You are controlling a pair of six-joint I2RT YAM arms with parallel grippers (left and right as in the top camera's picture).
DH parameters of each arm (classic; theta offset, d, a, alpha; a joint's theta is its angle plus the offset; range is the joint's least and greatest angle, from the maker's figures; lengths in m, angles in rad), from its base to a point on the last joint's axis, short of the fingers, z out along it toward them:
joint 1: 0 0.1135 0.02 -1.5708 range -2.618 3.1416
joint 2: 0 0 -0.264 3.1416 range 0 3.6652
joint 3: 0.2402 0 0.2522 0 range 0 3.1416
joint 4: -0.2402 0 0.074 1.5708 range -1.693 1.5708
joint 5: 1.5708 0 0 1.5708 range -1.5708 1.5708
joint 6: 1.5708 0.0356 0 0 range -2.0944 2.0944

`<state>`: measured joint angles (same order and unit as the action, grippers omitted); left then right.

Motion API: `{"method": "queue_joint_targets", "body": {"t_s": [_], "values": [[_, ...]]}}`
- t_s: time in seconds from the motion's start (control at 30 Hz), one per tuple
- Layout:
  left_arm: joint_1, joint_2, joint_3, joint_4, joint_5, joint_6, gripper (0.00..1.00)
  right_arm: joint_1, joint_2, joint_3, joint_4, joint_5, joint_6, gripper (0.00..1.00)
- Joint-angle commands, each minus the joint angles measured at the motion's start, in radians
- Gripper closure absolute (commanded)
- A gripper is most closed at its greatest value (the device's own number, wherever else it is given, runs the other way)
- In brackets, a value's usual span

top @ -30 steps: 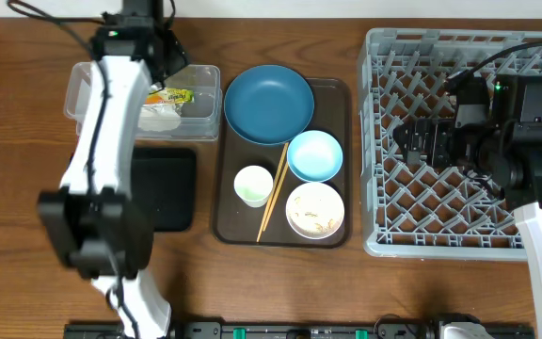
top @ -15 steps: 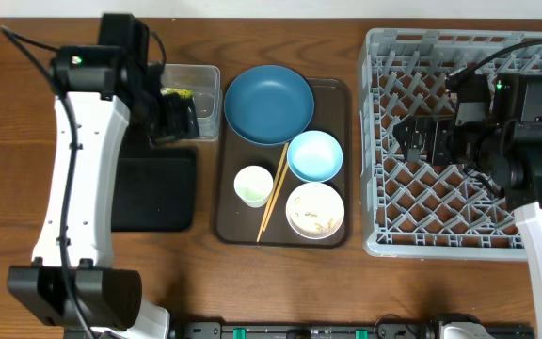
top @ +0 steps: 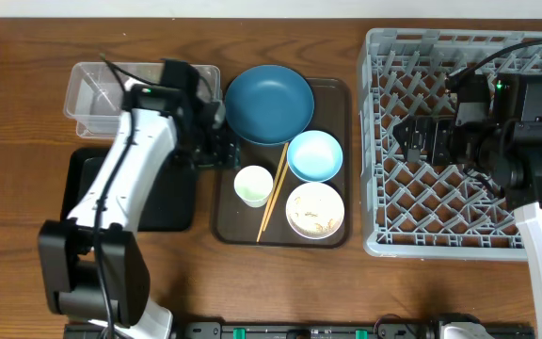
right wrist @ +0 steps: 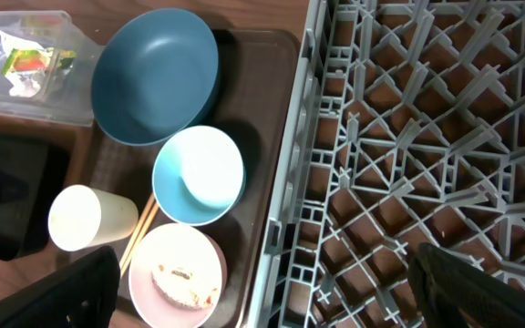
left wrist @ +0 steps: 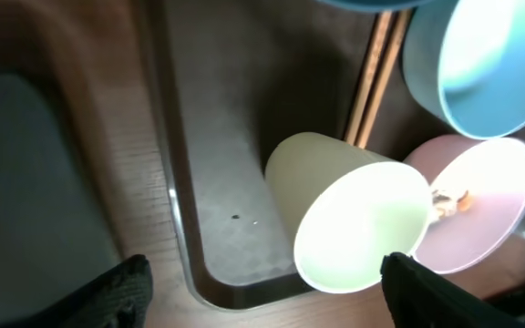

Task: Sort waste into correct bins and load items into the dishwasher rack
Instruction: 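Grasp white paper cup with left gripper and lift it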

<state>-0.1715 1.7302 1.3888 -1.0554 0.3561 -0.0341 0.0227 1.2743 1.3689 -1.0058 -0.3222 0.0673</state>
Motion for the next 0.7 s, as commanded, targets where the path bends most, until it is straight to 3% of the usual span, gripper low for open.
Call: {"method": "queue_joint_targets", "body": {"t_s": [0.0, 0.2, 0.33, 0.47, 0.67], "values": [[-0.036, 0.014, -0.018, 0.008, -0.116, -0.046, 0.19, -0.002, 0.002, 0.018, -0.001, -0.008, 0.007, 0.01], [-0.084, 0.039, -0.057, 0.029, -0.166, -0.046, 0.28, -0.002, 0.002, 0.018, -0.007, -0.008, 0.007, 0.01], [-0.097, 0.069, -0.060, 0.053, -0.164, -0.051, 0.46, -0.002, 0.002, 0.018, -0.012, -0.008, 0.006, 0.01], [-0.107, 0.095, -0.060, 0.068, -0.159, -0.059, 0.50, -0.002, 0.002, 0.018, -0.019, -0.008, 0.006, 0.01], [-0.119, 0.109, -0.059, 0.077, -0.159, -0.078, 0.67, -0.002, 0.002, 0.018, -0.027, -0.008, 0.006, 0.01]]}}
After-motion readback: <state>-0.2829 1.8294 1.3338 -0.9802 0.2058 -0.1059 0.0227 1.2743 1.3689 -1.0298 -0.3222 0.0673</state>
